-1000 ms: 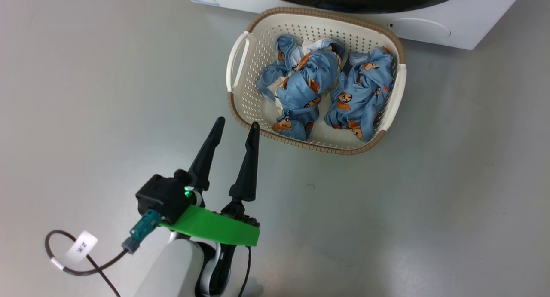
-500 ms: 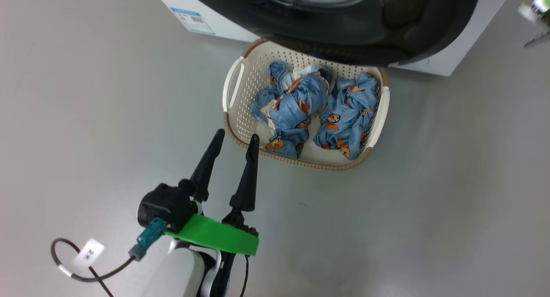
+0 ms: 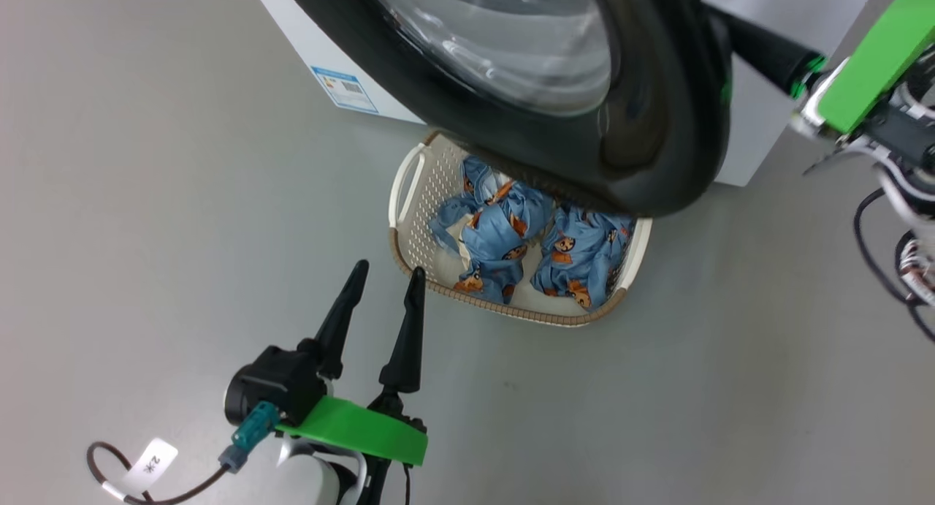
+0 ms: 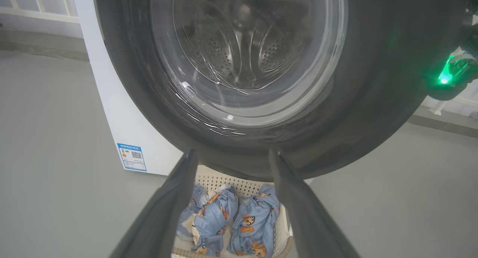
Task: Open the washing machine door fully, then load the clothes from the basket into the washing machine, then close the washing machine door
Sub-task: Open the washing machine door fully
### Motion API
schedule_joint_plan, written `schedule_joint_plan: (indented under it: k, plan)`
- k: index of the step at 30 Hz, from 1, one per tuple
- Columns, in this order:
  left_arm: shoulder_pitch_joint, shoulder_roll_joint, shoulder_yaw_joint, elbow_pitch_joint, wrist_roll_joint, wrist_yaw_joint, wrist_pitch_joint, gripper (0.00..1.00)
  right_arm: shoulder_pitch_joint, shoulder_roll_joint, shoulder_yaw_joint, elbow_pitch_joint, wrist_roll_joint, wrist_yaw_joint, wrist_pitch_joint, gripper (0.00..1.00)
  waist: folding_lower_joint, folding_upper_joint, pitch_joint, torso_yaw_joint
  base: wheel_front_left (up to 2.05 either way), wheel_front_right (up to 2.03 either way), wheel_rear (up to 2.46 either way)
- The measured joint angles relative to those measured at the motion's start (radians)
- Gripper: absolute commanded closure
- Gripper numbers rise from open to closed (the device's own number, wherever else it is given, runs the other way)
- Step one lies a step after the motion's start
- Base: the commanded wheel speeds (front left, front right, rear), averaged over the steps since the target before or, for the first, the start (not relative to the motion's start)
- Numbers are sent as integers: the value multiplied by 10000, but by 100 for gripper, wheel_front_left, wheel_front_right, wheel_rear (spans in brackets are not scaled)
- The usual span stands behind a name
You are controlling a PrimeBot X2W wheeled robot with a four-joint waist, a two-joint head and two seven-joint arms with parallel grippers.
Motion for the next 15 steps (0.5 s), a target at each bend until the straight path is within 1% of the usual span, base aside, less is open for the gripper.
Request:
schedule_joint_plan:
  k: [3, 10, 15]
  plan:
    - [138, 0, 98, 38, 117, -21, 0, 0, 298, 132, 157, -123, 0, 0, 82, 100, 0, 0, -219, 29, 0, 0, 0]
    - [510, 6, 470, 190, 531, -280, 0, 0, 956, 451, 594, -368, -4, 0, 173, 100, 0, 0, -740, 54, 0, 0, 0]
    - [737, 10, 738, 280, 683, -387, 0, 0, 1351, 663, 955, -602, -17, 0, 257, 100, 0, 0, -1070, 86, 0, 0, 0]
